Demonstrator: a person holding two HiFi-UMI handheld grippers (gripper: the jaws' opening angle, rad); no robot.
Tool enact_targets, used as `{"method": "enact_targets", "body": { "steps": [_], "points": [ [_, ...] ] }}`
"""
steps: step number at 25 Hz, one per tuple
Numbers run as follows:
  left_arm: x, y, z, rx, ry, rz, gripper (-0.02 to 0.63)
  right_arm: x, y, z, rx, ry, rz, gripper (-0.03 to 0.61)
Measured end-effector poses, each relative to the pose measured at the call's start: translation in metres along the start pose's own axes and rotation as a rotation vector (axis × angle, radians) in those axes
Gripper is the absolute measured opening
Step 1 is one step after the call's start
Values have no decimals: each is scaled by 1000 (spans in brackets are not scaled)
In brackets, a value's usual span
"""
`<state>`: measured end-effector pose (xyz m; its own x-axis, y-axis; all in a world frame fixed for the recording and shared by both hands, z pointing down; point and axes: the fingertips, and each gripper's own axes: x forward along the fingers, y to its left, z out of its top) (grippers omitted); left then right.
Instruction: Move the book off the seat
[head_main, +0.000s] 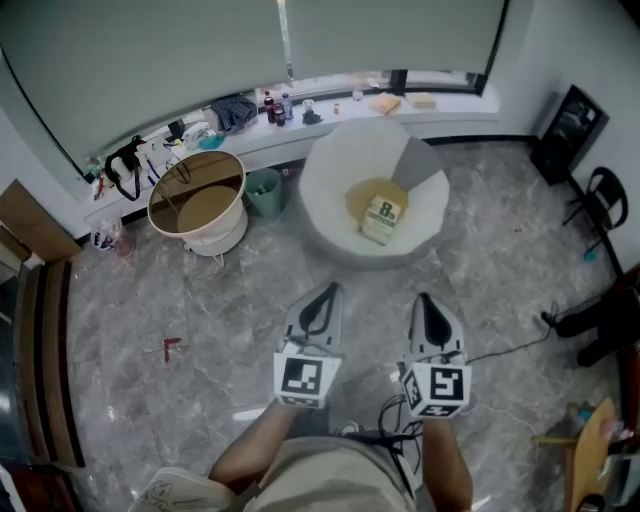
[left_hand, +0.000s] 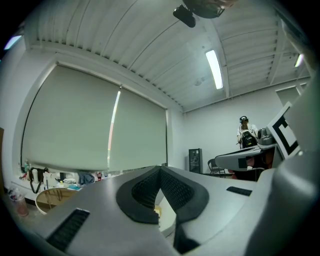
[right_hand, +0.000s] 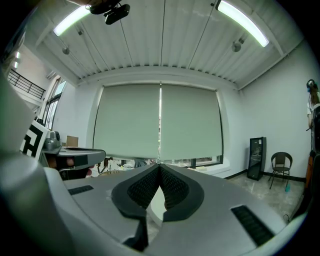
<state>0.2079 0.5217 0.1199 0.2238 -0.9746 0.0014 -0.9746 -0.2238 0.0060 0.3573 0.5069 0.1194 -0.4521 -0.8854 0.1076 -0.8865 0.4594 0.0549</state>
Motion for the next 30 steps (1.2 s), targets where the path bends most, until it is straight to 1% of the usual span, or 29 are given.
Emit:
{"method": "enact_targets", "body": {
  "steps": [7, 15, 20, 23, 27, 30],
  "points": [
    [45, 64, 4, 3, -9, -25, 2, 73, 21, 12, -13, 11, -15, 5],
    [85, 120, 6, 3, -13, -57, 2, 131, 32, 21, -12, 11, -61, 5],
    [112, 134, 3, 8, -7, -79, 2, 156, 20, 17, -3, 9, -86, 5],
    [130, 135, -1, 3, 2, -92, 2, 169, 8, 14, 2, 22, -108, 5],
    [161, 131, -10, 6, 15, -107, 2, 191, -13, 6, 12, 32, -123, 5],
    [197, 126, -14, 9, 27, -111, 2, 216, -38, 5, 19, 31, -121, 5]
  ]
}}
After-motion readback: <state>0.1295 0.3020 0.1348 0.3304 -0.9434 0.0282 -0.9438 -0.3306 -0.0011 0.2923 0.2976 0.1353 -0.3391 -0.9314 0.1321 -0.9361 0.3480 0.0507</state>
